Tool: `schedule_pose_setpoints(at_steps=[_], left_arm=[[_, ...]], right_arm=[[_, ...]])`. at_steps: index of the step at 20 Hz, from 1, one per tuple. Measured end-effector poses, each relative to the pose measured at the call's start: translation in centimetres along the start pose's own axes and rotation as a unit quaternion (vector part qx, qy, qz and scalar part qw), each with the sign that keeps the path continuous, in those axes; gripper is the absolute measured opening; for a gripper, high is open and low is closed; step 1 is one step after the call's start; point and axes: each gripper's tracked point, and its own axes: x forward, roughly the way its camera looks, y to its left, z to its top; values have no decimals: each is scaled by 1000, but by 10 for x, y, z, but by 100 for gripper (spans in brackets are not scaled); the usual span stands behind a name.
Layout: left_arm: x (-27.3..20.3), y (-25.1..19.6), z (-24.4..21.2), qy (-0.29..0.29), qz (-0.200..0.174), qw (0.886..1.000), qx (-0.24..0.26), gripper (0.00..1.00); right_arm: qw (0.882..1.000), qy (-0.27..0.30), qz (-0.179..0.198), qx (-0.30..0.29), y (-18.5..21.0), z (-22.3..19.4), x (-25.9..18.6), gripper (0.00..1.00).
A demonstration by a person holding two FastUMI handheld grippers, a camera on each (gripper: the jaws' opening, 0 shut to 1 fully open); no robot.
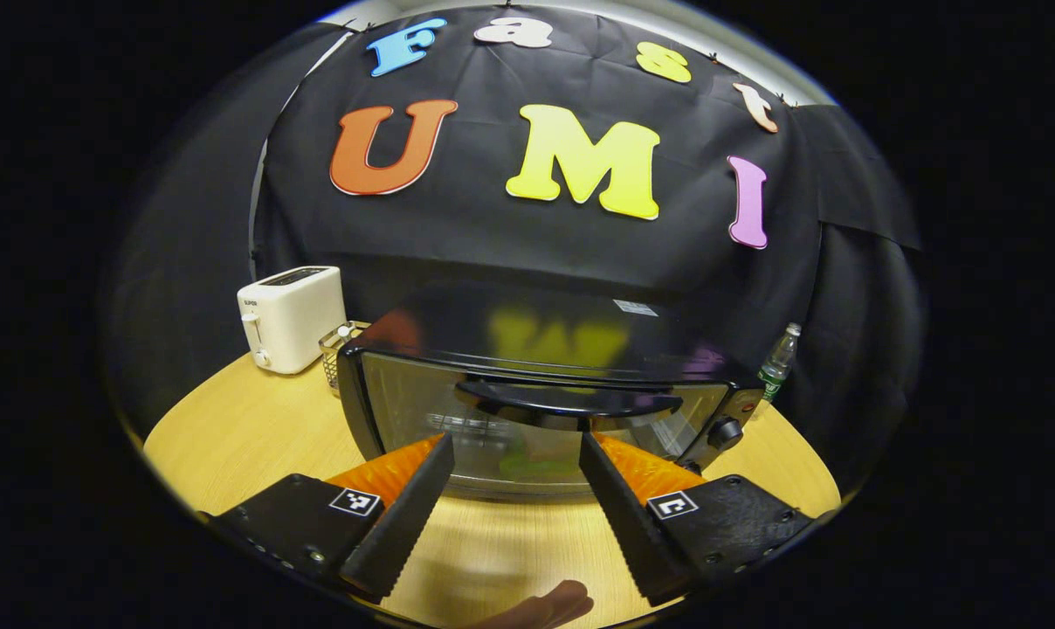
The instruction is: Open the electric oven with the left hand, put the food in, and close the electric oven.
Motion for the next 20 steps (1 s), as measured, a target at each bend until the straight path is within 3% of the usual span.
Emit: schedule_pose_setpoints(at_steps=[10,18,19,20], left_arm=[[-154,-8,50,-106,0,994,7,94],[-287,-14,74,-170,53,982,64,94],[-300,-18,73,-175,54,981,66,94],[-311,-25,68,-174,54,981,66,93]], right_arm=[[1000,-15,-13,-2,7,18,-55,93],[998,-56,4,-22,27,48,-118,93],[998,-62,5,-26,28,52,-125,99],[997,-67,3,-30,25,53,-131,93]])
